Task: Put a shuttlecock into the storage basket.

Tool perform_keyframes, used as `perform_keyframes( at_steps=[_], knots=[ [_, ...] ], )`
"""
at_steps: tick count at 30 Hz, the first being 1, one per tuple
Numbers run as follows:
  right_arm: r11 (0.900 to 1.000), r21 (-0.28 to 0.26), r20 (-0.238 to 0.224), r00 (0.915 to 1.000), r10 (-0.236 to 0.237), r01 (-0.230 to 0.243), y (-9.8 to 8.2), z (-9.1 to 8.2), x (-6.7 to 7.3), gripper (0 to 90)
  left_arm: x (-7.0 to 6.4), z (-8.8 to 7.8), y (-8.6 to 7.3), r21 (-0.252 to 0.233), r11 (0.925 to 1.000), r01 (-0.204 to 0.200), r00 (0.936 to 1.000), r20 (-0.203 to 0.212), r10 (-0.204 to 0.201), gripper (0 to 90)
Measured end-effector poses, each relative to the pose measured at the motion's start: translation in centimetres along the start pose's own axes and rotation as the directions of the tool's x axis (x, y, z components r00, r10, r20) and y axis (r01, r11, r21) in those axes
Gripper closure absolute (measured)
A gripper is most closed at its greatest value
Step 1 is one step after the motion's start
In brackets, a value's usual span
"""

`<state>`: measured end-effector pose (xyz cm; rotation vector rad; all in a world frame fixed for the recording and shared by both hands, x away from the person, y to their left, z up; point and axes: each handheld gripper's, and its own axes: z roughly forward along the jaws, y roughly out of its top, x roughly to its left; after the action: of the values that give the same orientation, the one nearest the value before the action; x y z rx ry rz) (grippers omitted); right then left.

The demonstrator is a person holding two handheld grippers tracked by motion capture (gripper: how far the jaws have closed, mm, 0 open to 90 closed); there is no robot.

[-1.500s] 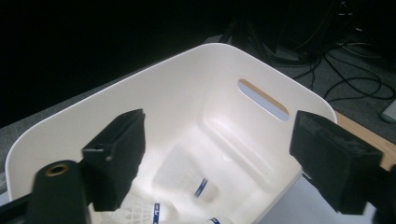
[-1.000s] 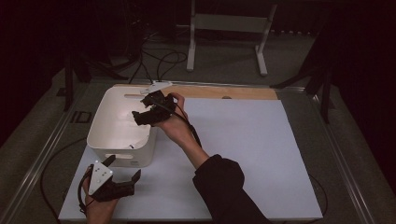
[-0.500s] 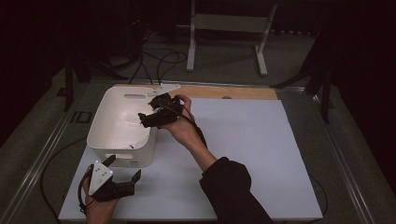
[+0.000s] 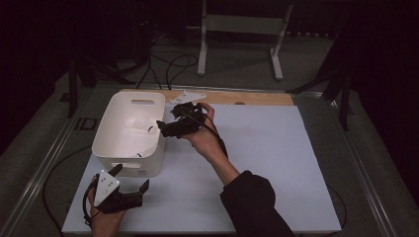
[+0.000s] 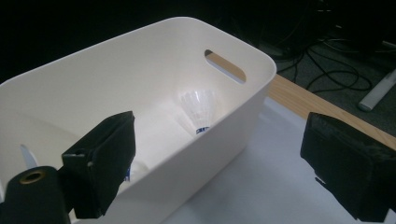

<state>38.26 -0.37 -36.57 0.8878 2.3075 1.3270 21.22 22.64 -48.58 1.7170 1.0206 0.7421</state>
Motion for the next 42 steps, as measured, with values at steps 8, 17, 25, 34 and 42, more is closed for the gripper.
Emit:
perform_keyframes(
  at_steps=[8,17,25,34,42],
  knots=[
    [1.0,-0.009,0.013,0.9999,0.003,-0.003,-1.3,-0.8,-0.5,10.1,0.0,0.0,0.0,0.001,1.0,0.002,1.0,0.002,-0.002,0.0],
    [1.0,-0.03,0.048,0.9988,0.006,-0.004,-2.8,-2.7,-1.2,10.0,0.0,0.0,0.0,0.002,1.0,0.0,1.0,0.001,0.0,0.0],
    [0.999,-0.034,0.086,0.9963,0.001,0.002,-4.0,-4.0,-1.8,9.9,0.0,0.0,0.0,0.002,1.0,-0.001,1.0,0.0,0.001,0.0],
    [0.999,-0.042,0.121,0.9927,0.006,-0.001,-5.8,-5.7,-2.6,9.8,0.0,0.0,0.0,0.001,1.0,-0.001,1.0,0.001,0.001,0.0],
    [0.999,-0.046,0.138,0.9905,0.002,0.005,-7.8,-7.6,-2.9,9.5,-0.1,0.0,0.0,0.0,1.0,-0.002,1.0,-0.001,0.002,0.0]
  ],
)
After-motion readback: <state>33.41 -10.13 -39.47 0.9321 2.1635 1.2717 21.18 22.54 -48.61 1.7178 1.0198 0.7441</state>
